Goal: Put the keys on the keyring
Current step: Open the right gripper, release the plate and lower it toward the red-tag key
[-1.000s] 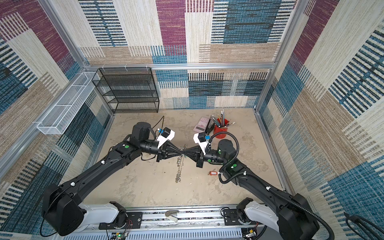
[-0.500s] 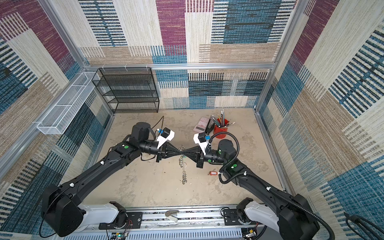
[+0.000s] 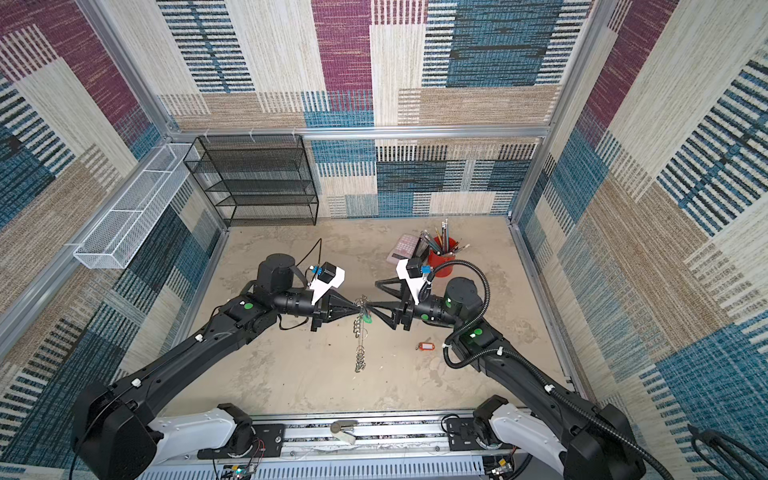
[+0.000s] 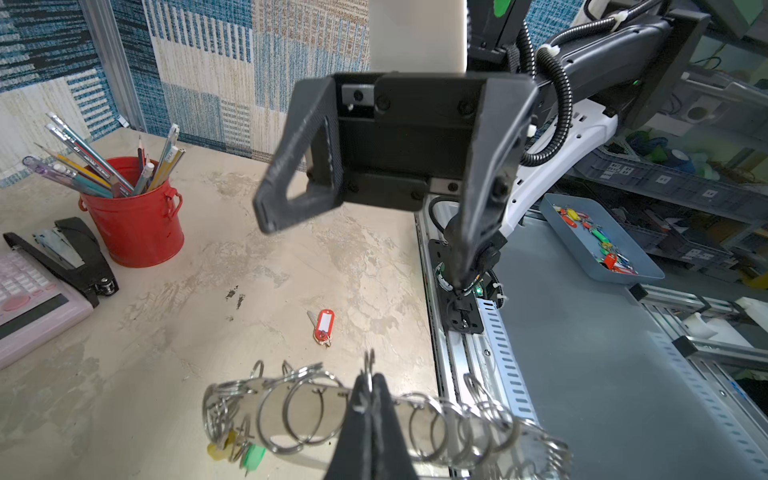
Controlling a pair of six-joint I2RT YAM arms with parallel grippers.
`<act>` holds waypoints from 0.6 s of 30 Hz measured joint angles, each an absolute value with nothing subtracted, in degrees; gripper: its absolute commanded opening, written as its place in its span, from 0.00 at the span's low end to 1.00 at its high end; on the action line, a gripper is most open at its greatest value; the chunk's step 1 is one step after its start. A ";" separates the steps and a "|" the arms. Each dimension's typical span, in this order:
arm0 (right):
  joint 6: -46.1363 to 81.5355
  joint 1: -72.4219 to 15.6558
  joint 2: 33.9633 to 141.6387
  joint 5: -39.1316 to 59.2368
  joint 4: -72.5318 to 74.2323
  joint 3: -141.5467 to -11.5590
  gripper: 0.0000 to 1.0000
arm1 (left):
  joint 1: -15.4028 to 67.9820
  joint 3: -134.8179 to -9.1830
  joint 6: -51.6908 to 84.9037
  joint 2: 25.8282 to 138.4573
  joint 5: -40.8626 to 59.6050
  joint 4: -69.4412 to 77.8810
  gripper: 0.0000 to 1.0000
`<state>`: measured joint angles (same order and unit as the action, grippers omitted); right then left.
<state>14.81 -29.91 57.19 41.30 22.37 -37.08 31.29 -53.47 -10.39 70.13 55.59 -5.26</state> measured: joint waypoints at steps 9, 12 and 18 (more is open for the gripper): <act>17.69 -25.87 54.50 31.64 10.15 -38.39 0.78 | 30.96 -48.95 -5.93 66.19 50.46 -2.46 0.00; 20.18 -25.21 53.76 21.67 2.59 -38.46 0.78 | 30.98 -47.18 -4.99 63.59 47.35 -2.44 0.00; 29.08 -23.29 55.86 8.88 -14.50 -34.50 0.61 | 31.03 -42.22 -4.64 56.05 41.12 -4.29 0.00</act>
